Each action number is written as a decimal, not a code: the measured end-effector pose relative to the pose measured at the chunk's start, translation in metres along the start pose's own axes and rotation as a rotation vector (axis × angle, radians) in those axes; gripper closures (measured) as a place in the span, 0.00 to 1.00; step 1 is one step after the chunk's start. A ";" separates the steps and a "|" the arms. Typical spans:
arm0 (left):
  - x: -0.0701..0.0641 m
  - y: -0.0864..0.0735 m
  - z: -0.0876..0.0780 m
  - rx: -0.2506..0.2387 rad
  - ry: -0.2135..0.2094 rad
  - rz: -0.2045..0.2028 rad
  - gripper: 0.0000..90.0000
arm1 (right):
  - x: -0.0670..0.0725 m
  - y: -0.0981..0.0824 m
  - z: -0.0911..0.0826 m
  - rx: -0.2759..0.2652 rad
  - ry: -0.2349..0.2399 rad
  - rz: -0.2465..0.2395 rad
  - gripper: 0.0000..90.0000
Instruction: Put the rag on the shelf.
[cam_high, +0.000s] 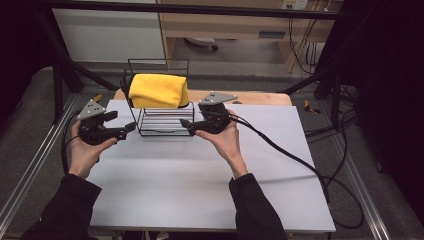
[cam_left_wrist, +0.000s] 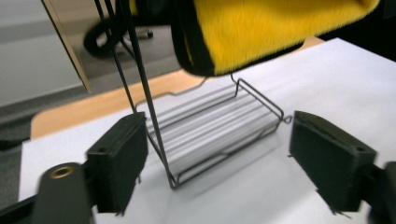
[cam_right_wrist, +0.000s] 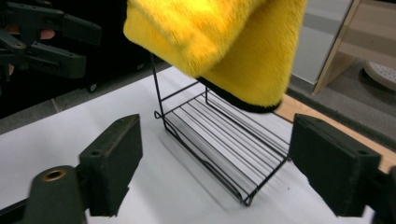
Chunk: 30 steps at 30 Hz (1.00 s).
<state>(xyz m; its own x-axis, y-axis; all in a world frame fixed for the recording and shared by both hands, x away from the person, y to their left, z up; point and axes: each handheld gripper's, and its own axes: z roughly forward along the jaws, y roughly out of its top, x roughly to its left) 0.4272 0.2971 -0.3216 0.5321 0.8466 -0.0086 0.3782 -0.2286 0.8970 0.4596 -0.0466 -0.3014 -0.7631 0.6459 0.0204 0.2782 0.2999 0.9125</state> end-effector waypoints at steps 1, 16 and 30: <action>0.000 -0.003 0.001 0.007 -0.003 -0.004 0.17 | -0.001 -0.004 -0.002 0.003 0.001 0.003 0.16; -0.015 -0.062 0.012 0.104 -0.072 -0.015 0.08 | -0.032 -0.076 -0.046 0.048 0.004 0.106 0.06; -0.026 -0.104 0.017 0.161 -0.110 -0.010 0.10 | -0.061 -0.150 -0.100 0.091 -0.060 0.190 0.01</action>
<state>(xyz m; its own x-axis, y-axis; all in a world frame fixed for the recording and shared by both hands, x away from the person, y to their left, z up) 0.3871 0.2912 -0.4218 0.6043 0.7934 -0.0732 0.4952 -0.3019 0.8146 0.4061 -0.2010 -0.3985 -0.6566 0.7368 0.1616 0.4673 0.2291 0.8539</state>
